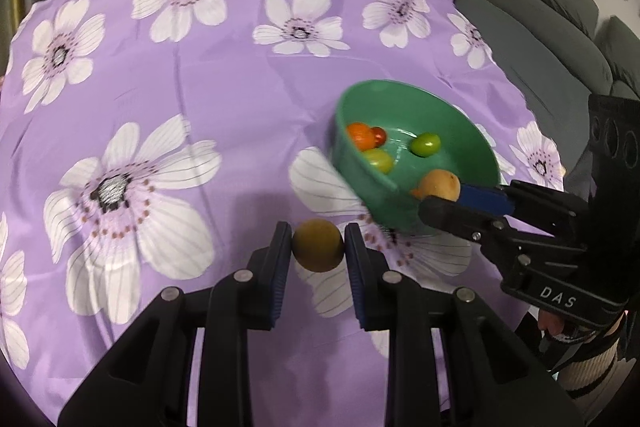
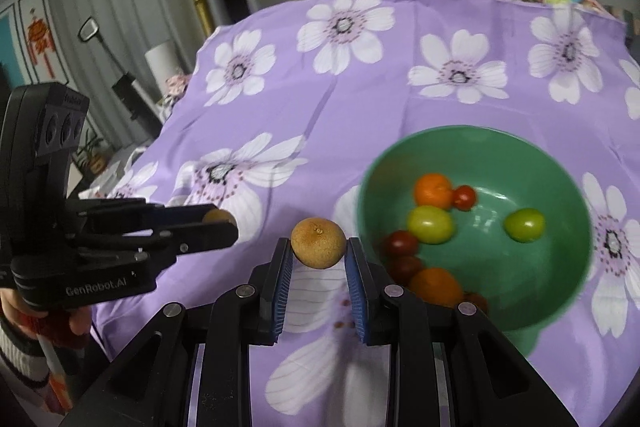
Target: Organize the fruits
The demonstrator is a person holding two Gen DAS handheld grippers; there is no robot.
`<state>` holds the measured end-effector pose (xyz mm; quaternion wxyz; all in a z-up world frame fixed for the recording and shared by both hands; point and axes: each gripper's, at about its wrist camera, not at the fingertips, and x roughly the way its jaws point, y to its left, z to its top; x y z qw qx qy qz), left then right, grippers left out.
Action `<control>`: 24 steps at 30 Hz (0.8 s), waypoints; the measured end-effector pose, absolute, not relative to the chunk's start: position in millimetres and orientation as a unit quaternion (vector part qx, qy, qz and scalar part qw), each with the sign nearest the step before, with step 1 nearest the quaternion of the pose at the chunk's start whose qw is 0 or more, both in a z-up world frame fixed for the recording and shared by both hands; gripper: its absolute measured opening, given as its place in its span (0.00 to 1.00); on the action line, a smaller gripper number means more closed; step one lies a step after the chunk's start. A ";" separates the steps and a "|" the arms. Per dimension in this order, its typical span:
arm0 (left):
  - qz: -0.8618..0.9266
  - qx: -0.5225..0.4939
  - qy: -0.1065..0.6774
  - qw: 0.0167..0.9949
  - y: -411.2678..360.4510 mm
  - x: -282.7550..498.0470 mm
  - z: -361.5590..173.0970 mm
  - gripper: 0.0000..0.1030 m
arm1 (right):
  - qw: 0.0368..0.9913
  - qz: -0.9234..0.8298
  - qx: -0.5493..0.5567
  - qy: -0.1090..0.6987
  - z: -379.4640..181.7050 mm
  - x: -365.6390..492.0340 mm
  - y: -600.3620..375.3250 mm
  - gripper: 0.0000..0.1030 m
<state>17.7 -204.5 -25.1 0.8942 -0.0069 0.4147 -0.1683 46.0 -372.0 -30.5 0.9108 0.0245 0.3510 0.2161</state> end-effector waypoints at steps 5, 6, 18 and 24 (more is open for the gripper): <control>-0.185 0.009 0.411 0.893 -226.1 24.0 -21.1 0.26 | 0.918 0.195 0.042 0.343 -29.9 44.2 -394.6 0.28; -0.188 0.012 0.410 0.892 -229.8 25.4 -20.5 0.26 | 0.919 0.192 0.043 0.342 -29.9 43.4 -397.8 0.28; -0.215 0.050 0.399 0.890 -272.5 43.7 -12.6 0.26 | 0.928 0.155 0.068 0.332 -29.4 43.6 -432.8 0.28; -0.226 0.065 0.399 0.886 -295.3 60.3 -13.9 0.26 | 0.932 0.128 0.071 0.332 -30.2 51.6 -447.0 0.28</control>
